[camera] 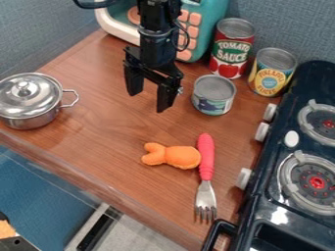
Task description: Move the pink fork to the upper left of the table in front of the microwave
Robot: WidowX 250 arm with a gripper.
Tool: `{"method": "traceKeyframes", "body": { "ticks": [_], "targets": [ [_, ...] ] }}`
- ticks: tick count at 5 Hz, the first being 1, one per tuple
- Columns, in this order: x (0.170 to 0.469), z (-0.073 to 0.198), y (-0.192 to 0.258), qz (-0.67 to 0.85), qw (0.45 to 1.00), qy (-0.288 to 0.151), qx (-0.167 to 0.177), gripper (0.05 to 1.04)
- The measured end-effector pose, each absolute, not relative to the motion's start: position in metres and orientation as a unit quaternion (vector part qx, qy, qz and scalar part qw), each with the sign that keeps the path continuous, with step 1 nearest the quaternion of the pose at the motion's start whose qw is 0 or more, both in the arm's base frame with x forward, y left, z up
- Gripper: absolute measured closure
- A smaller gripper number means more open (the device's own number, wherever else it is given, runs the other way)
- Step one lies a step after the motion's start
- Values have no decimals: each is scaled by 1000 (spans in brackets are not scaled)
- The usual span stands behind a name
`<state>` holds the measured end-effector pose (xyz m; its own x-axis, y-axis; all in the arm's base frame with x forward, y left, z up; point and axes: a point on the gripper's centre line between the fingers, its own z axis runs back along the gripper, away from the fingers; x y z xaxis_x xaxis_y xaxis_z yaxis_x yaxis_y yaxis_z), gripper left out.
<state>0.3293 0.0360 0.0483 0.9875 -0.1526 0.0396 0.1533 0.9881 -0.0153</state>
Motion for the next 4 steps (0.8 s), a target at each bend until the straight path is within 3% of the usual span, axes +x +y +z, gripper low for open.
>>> {"method": "traceKeyframes", "body": {
  "ticks": [2,4],
  "targets": [
    [319,32,17,-45,999,2,-11,84],
    [326,37,-21,-8,1000,-7,-20,84]
  ]
}}
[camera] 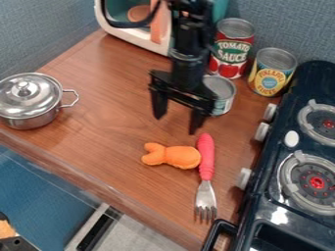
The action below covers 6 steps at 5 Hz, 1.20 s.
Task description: Move the pink fork to the upper left of the table in front of the microwave
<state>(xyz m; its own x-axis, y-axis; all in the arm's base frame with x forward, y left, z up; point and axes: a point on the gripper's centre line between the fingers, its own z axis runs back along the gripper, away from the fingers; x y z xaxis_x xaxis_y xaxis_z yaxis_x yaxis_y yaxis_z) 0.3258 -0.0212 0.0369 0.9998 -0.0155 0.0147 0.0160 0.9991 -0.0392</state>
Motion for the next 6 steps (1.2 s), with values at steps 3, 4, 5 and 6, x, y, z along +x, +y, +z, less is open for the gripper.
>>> {"method": "traceKeyframes", "body": {
  "ticks": [3,4,5,6],
  "targets": [
    [331,27,-71,69,997,-11,14,84],
    [333,19,-75,71,997,-3,24,84],
    [329,15,-76,79,997,4,20,120],
    [328,12,-74,93,995,1,18,402]
  ]
}}
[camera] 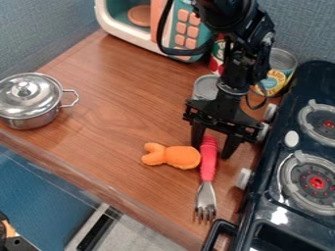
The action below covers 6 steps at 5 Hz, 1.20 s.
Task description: Move the pink fork to the upper left of the table in front of the microwave
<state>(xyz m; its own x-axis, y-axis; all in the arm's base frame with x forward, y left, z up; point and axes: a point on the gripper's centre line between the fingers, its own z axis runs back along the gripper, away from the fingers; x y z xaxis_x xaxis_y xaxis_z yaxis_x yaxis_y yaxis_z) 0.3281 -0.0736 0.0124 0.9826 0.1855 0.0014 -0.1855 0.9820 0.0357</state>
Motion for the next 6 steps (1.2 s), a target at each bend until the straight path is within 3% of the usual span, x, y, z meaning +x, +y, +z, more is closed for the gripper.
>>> {"method": "traceKeyframes", "body": {
  "ticks": [1,3,4,5,6],
  "targets": [
    [327,13,-73,98,995,2,18,660],
    [325,22,-60,104,994,-5,13,672],
    [330,37,-51,125,992,-15,-9,672],
    [335,57,-38,139,989,-39,-32,672],
    [340,80,-27,126,988,-79,-30,672]
  ]
}}
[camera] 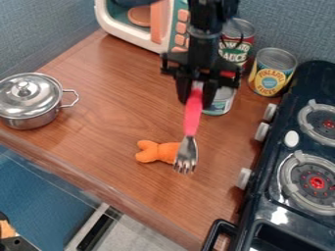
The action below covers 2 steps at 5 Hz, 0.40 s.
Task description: Move the pink fork to the upper left of the table in front of the microwave
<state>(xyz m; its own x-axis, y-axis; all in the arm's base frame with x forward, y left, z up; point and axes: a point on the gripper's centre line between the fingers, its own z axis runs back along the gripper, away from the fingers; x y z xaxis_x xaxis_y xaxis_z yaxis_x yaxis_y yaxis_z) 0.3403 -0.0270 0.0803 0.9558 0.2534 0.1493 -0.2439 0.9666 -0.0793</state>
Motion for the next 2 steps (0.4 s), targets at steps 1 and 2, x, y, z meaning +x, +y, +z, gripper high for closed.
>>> {"method": "traceKeyframes", "body": {
  "ticks": [1,2],
  "targets": [
    [338,97,9,169,979,-116,-13,673],
    [340,106,57,266,956,-118,-20,673]
  ]
}}
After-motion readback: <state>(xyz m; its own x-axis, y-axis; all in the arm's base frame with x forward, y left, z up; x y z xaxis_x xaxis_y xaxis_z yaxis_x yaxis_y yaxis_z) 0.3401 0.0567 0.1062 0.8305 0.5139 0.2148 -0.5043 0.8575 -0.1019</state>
